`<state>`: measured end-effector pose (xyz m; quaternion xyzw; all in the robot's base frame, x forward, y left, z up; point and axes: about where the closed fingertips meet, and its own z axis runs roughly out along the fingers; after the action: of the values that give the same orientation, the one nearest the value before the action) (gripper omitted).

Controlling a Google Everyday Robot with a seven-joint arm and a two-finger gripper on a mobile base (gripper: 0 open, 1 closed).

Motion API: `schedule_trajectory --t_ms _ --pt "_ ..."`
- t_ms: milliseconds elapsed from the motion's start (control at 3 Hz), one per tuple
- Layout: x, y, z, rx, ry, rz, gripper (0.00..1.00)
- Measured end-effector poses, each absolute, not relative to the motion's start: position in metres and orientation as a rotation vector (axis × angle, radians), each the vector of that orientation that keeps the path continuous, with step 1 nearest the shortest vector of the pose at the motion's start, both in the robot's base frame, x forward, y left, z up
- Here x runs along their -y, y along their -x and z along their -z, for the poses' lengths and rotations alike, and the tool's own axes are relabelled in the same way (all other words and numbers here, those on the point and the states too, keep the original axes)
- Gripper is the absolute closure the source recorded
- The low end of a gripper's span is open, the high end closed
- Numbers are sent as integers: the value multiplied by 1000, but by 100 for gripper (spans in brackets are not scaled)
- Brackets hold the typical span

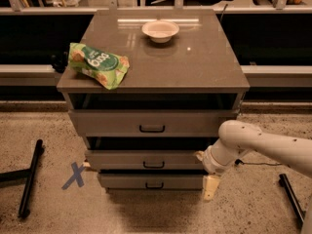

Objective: Open middle drawer

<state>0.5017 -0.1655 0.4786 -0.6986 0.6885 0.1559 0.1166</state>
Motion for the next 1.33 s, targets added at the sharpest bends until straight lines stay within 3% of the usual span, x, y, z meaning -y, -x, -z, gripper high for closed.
schedule_trajectory --t_ms 667,1333 --pt "173 -538 -461 -1969 2115 -245 0" --pt "171 -565 -440 -1955 2083 -254 0"
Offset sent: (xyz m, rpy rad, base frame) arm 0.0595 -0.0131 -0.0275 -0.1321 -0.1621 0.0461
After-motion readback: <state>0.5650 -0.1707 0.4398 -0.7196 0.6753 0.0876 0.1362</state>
